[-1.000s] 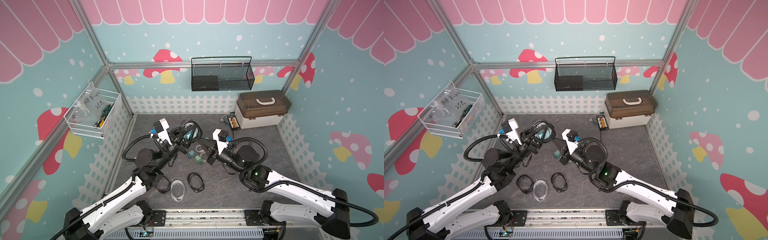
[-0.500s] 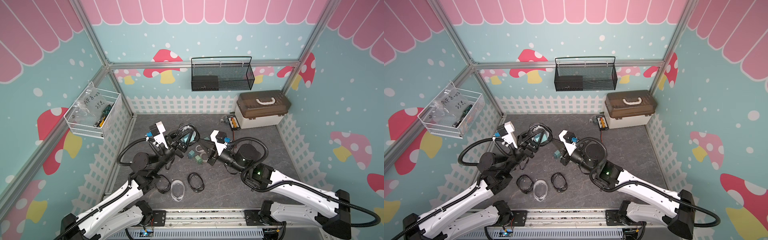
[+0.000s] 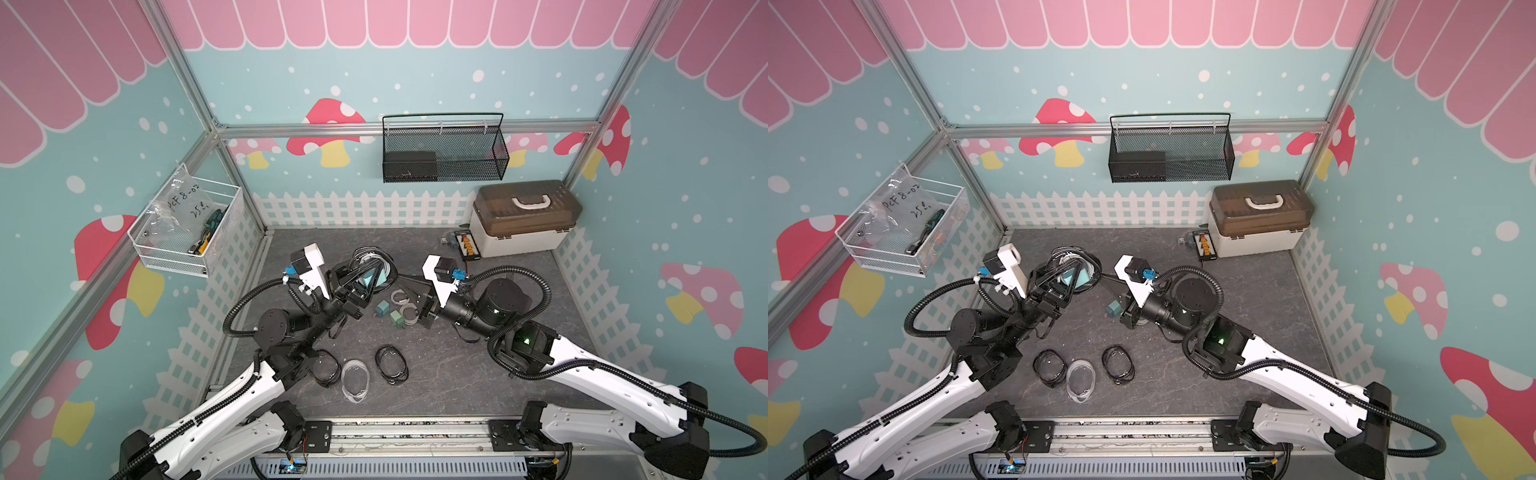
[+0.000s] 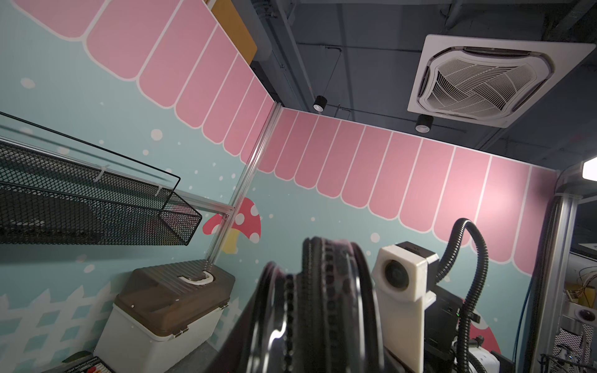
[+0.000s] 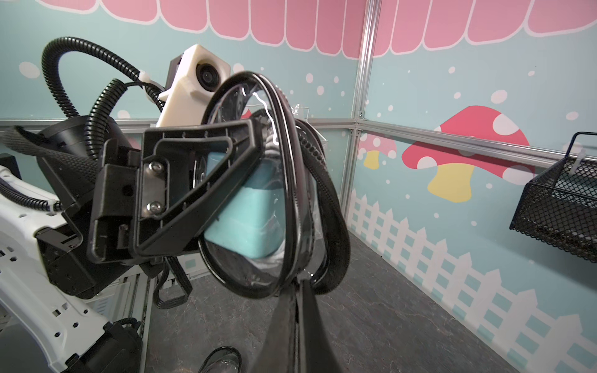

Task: Pack away charging kits
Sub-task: Zip the zipper on the storage bag.

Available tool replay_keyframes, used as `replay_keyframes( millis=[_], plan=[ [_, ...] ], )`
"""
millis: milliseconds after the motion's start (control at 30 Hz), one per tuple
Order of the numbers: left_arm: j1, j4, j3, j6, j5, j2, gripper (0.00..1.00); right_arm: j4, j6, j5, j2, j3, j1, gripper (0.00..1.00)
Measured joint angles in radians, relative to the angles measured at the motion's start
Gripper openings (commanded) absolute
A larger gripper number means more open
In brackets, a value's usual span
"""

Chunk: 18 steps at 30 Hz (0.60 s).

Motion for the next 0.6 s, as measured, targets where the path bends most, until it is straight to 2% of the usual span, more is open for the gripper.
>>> replay_keyframes(
  millis=[133,300,400,467,567,600],
  plan=[
    [0.001,0.031,0.000,-0.017,0.021,0.016,0.46,-0.003,0.000,0.008,0.002,0.013,-0.005,0.00],
    [0.001,0.045,0.000,-0.032,0.050,0.038,0.50,0.009,0.000,0.027,0.008,0.046,-0.011,0.00],
    [0.001,0.053,0.000,-0.041,0.060,0.050,0.43,0.016,0.001,0.030,0.008,0.054,-0.015,0.00],
    [0.001,0.061,0.000,-0.046,0.063,0.058,0.34,0.018,0.004,0.034,0.009,0.055,-0.015,0.00],
    [0.001,0.070,0.000,-0.047,0.063,0.066,0.32,0.023,0.009,0.037,0.011,0.055,-0.016,0.00],
    [0.001,0.071,0.001,-0.048,0.063,0.068,0.26,0.024,0.011,0.039,0.013,0.055,-0.016,0.00]
  ],
)
